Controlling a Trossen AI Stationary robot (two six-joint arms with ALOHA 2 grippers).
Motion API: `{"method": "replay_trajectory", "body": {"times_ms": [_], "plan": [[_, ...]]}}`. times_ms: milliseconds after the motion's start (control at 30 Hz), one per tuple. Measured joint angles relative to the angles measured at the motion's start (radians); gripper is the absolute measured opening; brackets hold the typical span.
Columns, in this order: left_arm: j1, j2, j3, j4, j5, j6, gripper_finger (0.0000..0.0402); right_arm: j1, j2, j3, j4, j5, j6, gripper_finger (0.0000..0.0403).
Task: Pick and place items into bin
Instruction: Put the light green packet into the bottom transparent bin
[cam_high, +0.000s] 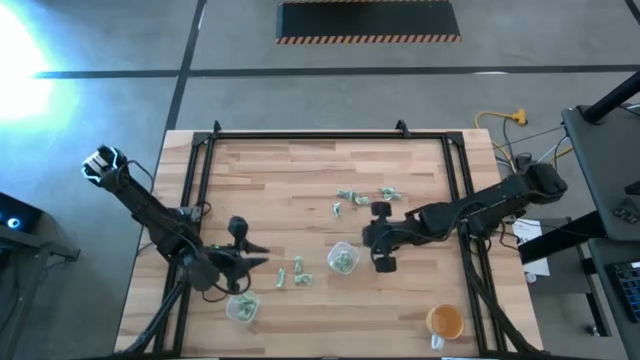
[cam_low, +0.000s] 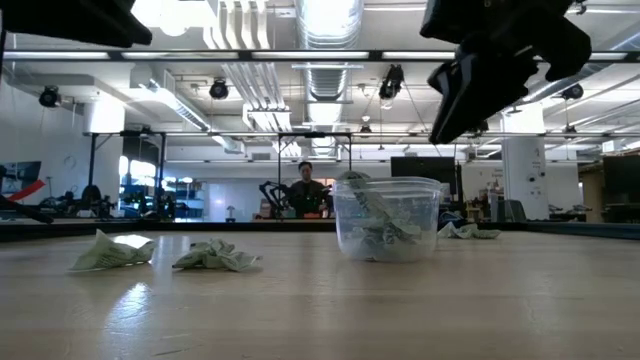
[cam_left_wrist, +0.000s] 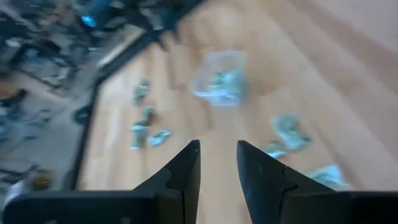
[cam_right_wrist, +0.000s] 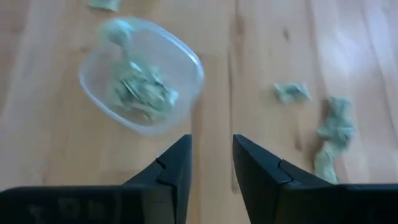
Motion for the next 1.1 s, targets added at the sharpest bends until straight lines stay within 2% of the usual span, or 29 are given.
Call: {"method": "replay_trajectory", "body": {"times_ms": [167, 367, 533, 933, 1100], "plan": [[0.012, 0.056, 0.000, 0.037, 0.056, -0.001, 0.0088, 0.009, -0.042, -0.043, -0.010, 0.045, 0.055, 0.0095], [0.035, 0.121, 0.008, 0.078, 0.180, -0.031, 0.0088, 0.009, -0.083, -0.092, -0.017, 0.093, 0.083, 0.0083], [0.056, 0.186, 0.016, 0.079, 0.243, -0.096, 0.0088, 0.009, -0.096, -0.108, -0.017, 0.095, 0.083, 0.0073], [0.174, 0.304, 0.072, 0.061, 0.555, -0.155, 0.0088, 0.009, -0.095, -0.117, -0.024, 0.091, 0.109, 0.0063], [0.220, 0.360, 0.097, 0.049, 0.614, -0.179, 0.0088, 0.009, -0.095, -0.117, -0.025, 0.091, 0.109, 0.0059]]}}
